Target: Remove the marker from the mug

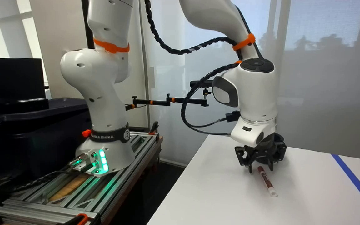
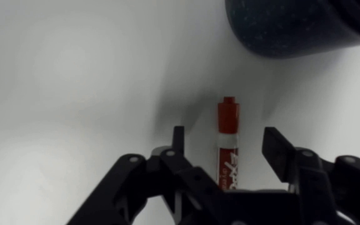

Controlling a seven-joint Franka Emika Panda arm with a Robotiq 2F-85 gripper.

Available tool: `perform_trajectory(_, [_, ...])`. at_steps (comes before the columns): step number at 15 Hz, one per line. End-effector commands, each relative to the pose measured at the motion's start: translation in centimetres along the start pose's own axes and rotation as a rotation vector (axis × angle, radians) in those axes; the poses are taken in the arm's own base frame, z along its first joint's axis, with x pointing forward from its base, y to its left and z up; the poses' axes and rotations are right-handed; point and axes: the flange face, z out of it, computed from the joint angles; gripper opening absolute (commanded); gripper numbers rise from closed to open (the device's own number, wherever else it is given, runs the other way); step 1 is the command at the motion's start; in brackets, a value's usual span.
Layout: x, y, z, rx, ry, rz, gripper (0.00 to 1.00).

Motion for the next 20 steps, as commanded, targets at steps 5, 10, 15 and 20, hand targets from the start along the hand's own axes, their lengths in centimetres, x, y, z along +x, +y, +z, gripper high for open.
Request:
perform_trajectory(5, [-1.7, 0.4, -6.1, -0.021, 0.035, -0.199, 1.0])
perform_trajectory(10, [-2.9, -0.6, -11.0, -0.059, 0.13, -0.47, 1.0])
perform_trajectory(15, [-6.0, -1.7, -15.8, -0.134, 0.16, -0.739, 1.0])
perform_trajectory(20, [-9.1, -2.3, -19.7, -0.207, 0.192, -0.988, 1.0])
